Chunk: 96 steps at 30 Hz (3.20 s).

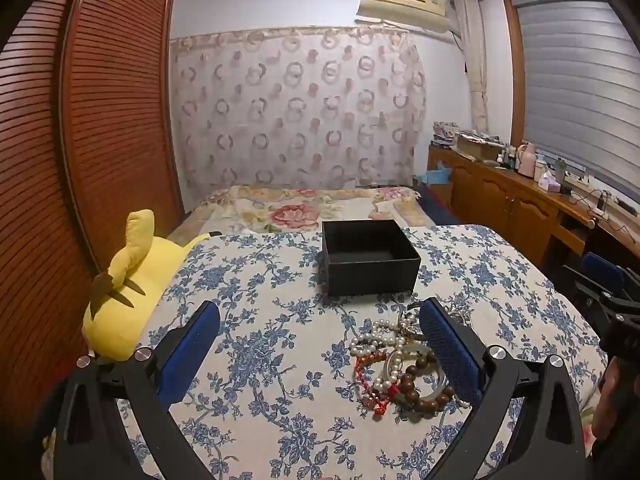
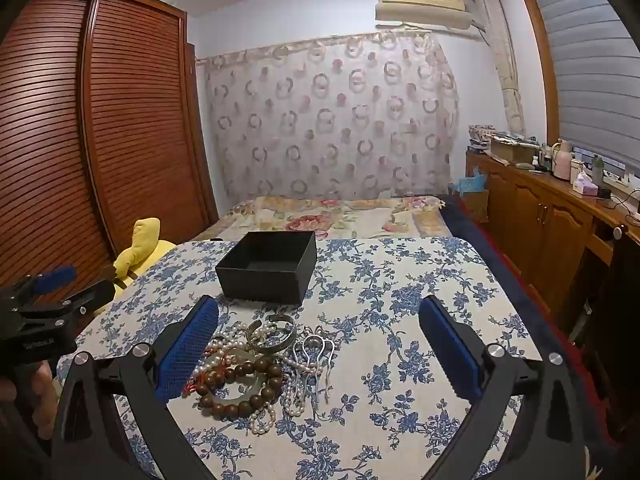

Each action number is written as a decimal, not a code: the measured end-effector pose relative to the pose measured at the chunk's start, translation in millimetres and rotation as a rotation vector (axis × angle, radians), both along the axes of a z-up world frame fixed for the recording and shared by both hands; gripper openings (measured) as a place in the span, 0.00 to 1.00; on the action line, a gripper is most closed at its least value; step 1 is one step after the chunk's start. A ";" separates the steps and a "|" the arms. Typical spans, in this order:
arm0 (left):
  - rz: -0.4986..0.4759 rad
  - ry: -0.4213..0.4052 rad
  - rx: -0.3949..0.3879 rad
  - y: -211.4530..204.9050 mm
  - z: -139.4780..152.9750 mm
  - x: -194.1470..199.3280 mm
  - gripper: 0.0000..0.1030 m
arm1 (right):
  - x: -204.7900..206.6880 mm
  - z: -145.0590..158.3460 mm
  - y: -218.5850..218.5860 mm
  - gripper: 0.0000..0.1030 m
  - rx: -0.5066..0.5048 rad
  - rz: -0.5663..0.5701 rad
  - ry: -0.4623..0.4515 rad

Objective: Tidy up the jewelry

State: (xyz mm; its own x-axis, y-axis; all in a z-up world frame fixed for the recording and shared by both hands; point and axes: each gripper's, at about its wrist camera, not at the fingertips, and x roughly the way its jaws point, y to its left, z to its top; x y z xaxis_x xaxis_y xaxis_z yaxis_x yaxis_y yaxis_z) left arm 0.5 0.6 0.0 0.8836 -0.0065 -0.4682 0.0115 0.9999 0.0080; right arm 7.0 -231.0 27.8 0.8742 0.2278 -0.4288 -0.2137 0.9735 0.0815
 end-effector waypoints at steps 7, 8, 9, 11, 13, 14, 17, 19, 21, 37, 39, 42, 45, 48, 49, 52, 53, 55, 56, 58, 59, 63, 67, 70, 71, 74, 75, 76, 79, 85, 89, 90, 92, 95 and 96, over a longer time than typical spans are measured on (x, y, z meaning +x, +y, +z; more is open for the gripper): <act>0.002 -0.006 0.003 -0.4 0.0 -0.2 0.94 | -0.6 0.1 -0.1 0.98 0.001 0.001 0.000; 0.002 -0.007 0.003 -0.3 0.0 -0.1 0.94 | -0.7 0.2 -0.2 0.98 0.001 0.001 0.000; 0.002 -0.007 0.003 -0.4 -0.2 0.2 0.94 | -1.5 0.5 0.4 0.98 0.000 0.001 -0.002; 0.001 -0.008 0.002 -0.2 -0.1 0.0 0.94 | -1.7 0.5 0.2 0.98 -0.001 0.000 -0.003; 0.001 -0.009 0.001 -0.2 0.0 -0.1 0.94 | -1.8 0.4 -0.1 0.98 -0.001 -0.001 -0.003; 0.001 -0.009 0.002 -0.3 -0.1 0.2 0.94 | -1.9 0.4 -0.1 0.98 0.000 -0.001 -0.003; 0.000 -0.010 0.001 -0.3 0.0 0.1 0.94 | -2.1 0.6 -0.4 0.98 0.000 0.001 -0.003; -0.001 -0.012 0.001 -0.2 -0.1 0.0 0.94 | -2.3 0.6 -0.6 0.98 0.000 0.000 -0.004; -0.005 -0.009 0.001 1.7 2.6 -0.9 0.94 | -2.3 0.6 -1.2 0.98 0.000 -0.004 -0.005; -0.014 -0.014 0.001 -1.3 7.5 -6.3 0.94 | -5.6 2.6 1.0 0.98 -0.003 -0.008 -0.009; -0.014 -0.015 0.001 -1.4 6.9 -6.2 0.94 | -5.3 1.9 0.5 0.98 -0.002 -0.009 -0.010; -0.015 -0.016 0.001 -1.1 7.0 -6.1 0.94 | -5.3 1.9 0.6 0.98 -0.001 -0.009 -0.010; -0.013 -0.017 0.000 -1.2 6.0 -6.0 0.94 | -5.1 1.8 0.2 0.98 -0.001 -0.007 -0.008; -0.014 -0.022 -0.005 -0.4 6.8 -6.5 0.94 | -5.1 1.7 0.1 0.98 -0.001 -0.008 -0.009; -0.013 -0.023 -0.007 0.2 7.2 -6.3 0.94 | -5.5 2.0 0.5 0.98 -0.001 -0.008 -0.010; -0.012 -0.026 -0.006 0.5 7.7 -5.9 0.94 | -5.1 1.8 0.2 0.98 0.000 -0.007 -0.008; -0.012 -0.028 -0.005 0.7 7.8 -6.3 0.94 | -5.1 1.7 0.1 0.98 0.000 -0.007 -0.008; -0.010 -0.031 -0.003 1.0 8.3 -5.7 0.94 | -5.2 1.9 0.3 0.98 0.001 -0.006 -0.008; -0.010 -0.033 -0.004 1.6 8.8 -7.1 0.94 | -5.6 2.2 0.7 0.98 0.001 -0.006 -0.009; -0.010 -0.034 -0.004 2.0 8.9 -6.9 0.94 | -5.1 1.8 0.4 0.98 0.001 -0.007 -0.008; -0.009 -0.035 -0.003 1.9 8.9 -6.9 0.94 | -5.4 2.2 0.9 0.98 0.001 -0.007 -0.008; -0.008 -0.036 -0.003 2.0 8.9 -6.8 0.94 | -4.9 1.7 0.4 0.98 0.001 -0.008 -0.008; -0.009 -0.035 -0.002 1.7 9.0 -7.0 0.94 | -5.4 2.0 0.8 0.98 0.001 -0.007 -0.008; -0.009 -0.036 -0.002 1.9 9.1 -7.0 0.94 | -5.3 1.8 0.6 0.98 0.003 -0.007 -0.008; -0.009 -0.037 -0.003 2.2 9.2 -6.8 0.94 | -5.7 2.2 1.1 0.98 0.002 -0.007 -0.008; -0.008 -0.039 -0.003 2.8 10.1 -7.2 0.94 | -5.6 2.4 1.1 0.98 0.002 -0.007 -0.009; -0.008 -0.041 -0.003 3.2 10.3 -6.6 0.94 | -5.0 1.8 0.2 0.98 0.003 -0.007 -0.007; -0.009 -0.040 -0.003 2.9 10.2 -7.1 0.94 | -5.3 2.1 0.3 0.98 0.005 -0.007 -0.007; -0.007 -0.041 -0.004 3.3 11.0 -7.1 0.94 | -5.7 2.5 0.2 0.98 0.003 -0.007 -0.009; -0.007 -0.041 -0.003 3.8 11.5 -7.3 0.94 | -5.6 3.2 -0.4 0.98 0.004 -0.008 -0.008; -0.008 -0.041 -0.004 4.5 12.2 -7.9 0.94 | -5.4 3.4 -0.7 0.98 0.003 -0.008 -0.006; -0.007 -0.041 -0.004 4.2 11.8 -8.3 0.94 | -5.7 2.7 -0.4 0.98 0.003 -0.008 -0.005; -0.008 -0.041 -0.005 4.4 12.2 -8.1 0.94 | -6.1 3.2 1.3 0.98 0.002 -0.008 -0.003; -0.009 -0.034 -0.005 3.6 9.7 -7.6 0.94 | -5.1 -1.6 4.7 0.98 0.002 -0.002 0.003; -0.008 -0.028 -0.005 3.4 7.1 -6.2 0.94 | -4.1 -4.2 4.0 0.98 0.001 0.002 0.007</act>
